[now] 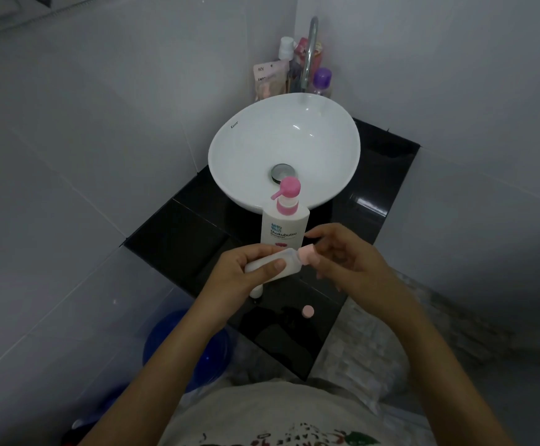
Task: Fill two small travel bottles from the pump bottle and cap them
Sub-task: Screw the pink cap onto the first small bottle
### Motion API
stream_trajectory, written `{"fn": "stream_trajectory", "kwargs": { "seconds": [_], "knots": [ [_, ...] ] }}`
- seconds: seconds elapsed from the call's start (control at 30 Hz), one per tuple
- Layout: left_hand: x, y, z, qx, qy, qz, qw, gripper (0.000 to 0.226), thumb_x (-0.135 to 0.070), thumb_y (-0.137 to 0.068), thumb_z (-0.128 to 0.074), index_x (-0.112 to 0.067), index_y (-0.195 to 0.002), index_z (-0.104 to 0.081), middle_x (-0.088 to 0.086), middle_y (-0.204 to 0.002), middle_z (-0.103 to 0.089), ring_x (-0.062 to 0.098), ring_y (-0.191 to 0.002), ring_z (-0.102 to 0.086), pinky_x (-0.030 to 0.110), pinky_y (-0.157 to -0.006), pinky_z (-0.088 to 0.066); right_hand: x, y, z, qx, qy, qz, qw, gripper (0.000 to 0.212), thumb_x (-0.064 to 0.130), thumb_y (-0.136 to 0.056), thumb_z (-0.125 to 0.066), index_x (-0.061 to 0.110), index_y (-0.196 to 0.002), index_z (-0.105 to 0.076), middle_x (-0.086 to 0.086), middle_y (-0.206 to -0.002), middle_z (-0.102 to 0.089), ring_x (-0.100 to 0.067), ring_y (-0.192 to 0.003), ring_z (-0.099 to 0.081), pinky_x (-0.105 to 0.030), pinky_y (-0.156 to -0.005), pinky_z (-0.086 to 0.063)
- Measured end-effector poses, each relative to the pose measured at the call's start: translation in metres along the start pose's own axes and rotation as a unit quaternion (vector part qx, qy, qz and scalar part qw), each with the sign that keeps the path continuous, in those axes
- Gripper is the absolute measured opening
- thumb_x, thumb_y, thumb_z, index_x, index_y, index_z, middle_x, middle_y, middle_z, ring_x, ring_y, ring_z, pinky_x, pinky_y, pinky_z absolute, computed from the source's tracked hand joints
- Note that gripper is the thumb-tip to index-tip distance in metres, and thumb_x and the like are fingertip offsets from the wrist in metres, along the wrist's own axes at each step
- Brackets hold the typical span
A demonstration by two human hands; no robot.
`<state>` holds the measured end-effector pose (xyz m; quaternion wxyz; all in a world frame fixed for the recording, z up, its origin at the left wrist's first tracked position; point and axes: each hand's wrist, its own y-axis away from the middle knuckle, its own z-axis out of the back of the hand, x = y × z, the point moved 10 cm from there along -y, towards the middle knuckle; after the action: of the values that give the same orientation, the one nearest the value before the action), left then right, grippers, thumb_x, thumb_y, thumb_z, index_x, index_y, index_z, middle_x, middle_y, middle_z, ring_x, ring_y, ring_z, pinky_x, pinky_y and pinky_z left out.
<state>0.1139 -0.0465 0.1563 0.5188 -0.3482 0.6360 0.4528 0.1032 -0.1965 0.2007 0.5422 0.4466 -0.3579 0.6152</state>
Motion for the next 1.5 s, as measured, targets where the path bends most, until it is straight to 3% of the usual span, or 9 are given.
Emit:
{"fn": "stream_trajectory", "kwargs": {
  "seconds": [0.2, 0.37, 0.5, 0.67, 0.87, 1.03, 1.17, 1.3, 1.5],
  "knots": [
    [0.003, 0.001, 0.0, 0.002, -0.003, 0.006, 1.0, 0.036, -0.034, -0.071, -0.067, -0.022, -0.104, -0.071, -0.005, -0.104, -0.072, 0.005, -0.098, -0.065, 0.013, -0.074, -0.051, -0.002, -0.001, 0.003, -0.048, 0.041, -0.034, 0.997, 0.046, 0.063, -0.074, -0.05, 0.022, -0.085, -0.064, -0.004, -0.065, -0.065, -0.003, -0.046, -0.056, -0.011, -0.046, -0.044],
    [0.001, 0.003, 0.003, -0.004, 0.015, 0.007, 1.0, 0.034, -0.034, -0.071, -0.067, -0.021, -0.102, -0.072, -0.008, -0.097, -0.074, 0.003, -0.091, -0.066, 0.011, -0.072, -0.05, 0.003, 0.003, -0.004, 0.015, -0.026, 0.01, 1.0, 0.016, 0.019, -0.087, -0.063, 0.02, -0.103, -0.061, -0.002, -0.085, -0.067, -0.01, -0.058, -0.062, -0.009, -0.049, -0.044],
    [0.002, 0.003, 0.005, -0.005, -0.001, 0.011, 1.0, 0.037, -0.035, -0.071, -0.067, -0.02, -0.105, -0.071, -0.004, -0.103, -0.073, 0.006, -0.096, -0.066, 0.012, -0.072, -0.05, -0.008, 0.002, -0.002, -0.056, -0.002, -0.061, 0.997, 0.045, 0.059, -0.071, -0.055, 0.017, -0.085, -0.064, 0.0, -0.063, -0.064, -0.009, -0.042, -0.055, -0.014, -0.043, -0.044],
    [0.001, 0.005, 0.003, -0.006, 0.0, 0.012, 1.0, 0.034, -0.036, -0.07, -0.067, -0.023, -0.101, -0.072, -0.007, -0.098, -0.073, 0.002, -0.091, -0.066, 0.01, -0.07, -0.05, 0.004, 0.005, -0.008, 0.011, -0.021, 0.004, 1.0, 0.014, 0.026, -0.086, -0.063, 0.022, -0.1, -0.063, 0.001, -0.084, -0.067, -0.009, -0.061, -0.064, -0.01, -0.053, -0.046],
    [0.001, 0.006, 0.001, -0.001, -0.014, 0.011, 1.0, 0.033, -0.041, -0.068, -0.067, -0.029, -0.098, -0.071, -0.01, -0.098, -0.073, 0.0, -0.093, -0.065, 0.008, -0.069, -0.049, -0.009, 0.004, -0.003, -0.068, 0.006, -0.068, 0.995, 0.048, 0.066, -0.07, -0.052, 0.02, -0.08, -0.064, 0.003, -0.058, -0.062, -0.006, -0.043, -0.054, -0.015, -0.043, -0.044],
    [0.004, 0.005, 0.003, -0.005, -0.013, 0.02, 1.0, 0.035, -0.042, -0.067, -0.067, -0.028, -0.1, -0.071, -0.007, -0.101, -0.072, 0.001, -0.093, -0.065, 0.009, -0.069, -0.05, 0.002, 0.006, -0.007, 0.017, -0.009, 0.001, 1.0, 0.015, 0.027, -0.087, -0.063, 0.025, -0.101, -0.063, 0.005, -0.085, -0.066, -0.009, -0.063, -0.062, -0.012, -0.053, -0.046],
    [0.005, 0.004, 0.002, -0.003, -0.008, 0.019, 1.0, 0.041, -0.04, -0.068, -0.067, -0.021, -0.104, -0.071, -0.004, -0.104, -0.072, 0.002, -0.094, -0.065, 0.009, -0.07, -0.049, -0.01, 0.004, -0.002, -0.041, 0.033, -0.067, 0.996, 0.039, 0.061, -0.073, -0.053, 0.025, -0.081, -0.065, 0.007, -0.061, -0.064, -0.005, -0.042, -0.054, -0.014, -0.043, -0.045],
    [0.006, 0.003, 0.003, -0.005, 0.004, 0.021, 1.0, 0.038, -0.038, -0.07, -0.067, -0.021, -0.103, -0.072, -0.002, -0.102, -0.073, 0.005, -0.092, -0.066, 0.01, -0.069, -0.05, -0.003, 0.006, -0.011, 0.025, -0.016, -0.022, 0.999, 0.018, 0.03, -0.086, -0.062, 0.024, -0.103, -0.062, 0.0, -0.083, -0.067, -0.01, -0.059, -0.064, -0.011, -0.05, -0.045],
    [0.008, 0.003, 0.003, -0.004, 0.0, 0.024, 1.0, 0.039, -0.043, -0.067, -0.066, -0.025, -0.101, -0.072, -0.007, -0.099, -0.073, 0.001, -0.091, -0.066, 0.009, -0.068, -0.049, -0.011, 0.004, -0.014, -0.033, -0.028, -0.044, 0.998, 0.011, 0.023, -0.086, -0.064, 0.016, -0.094, -0.064, 0.0, -0.063, -0.064, -0.004, -0.043, -0.056, -0.013, -0.041, -0.042]
  ]
}}
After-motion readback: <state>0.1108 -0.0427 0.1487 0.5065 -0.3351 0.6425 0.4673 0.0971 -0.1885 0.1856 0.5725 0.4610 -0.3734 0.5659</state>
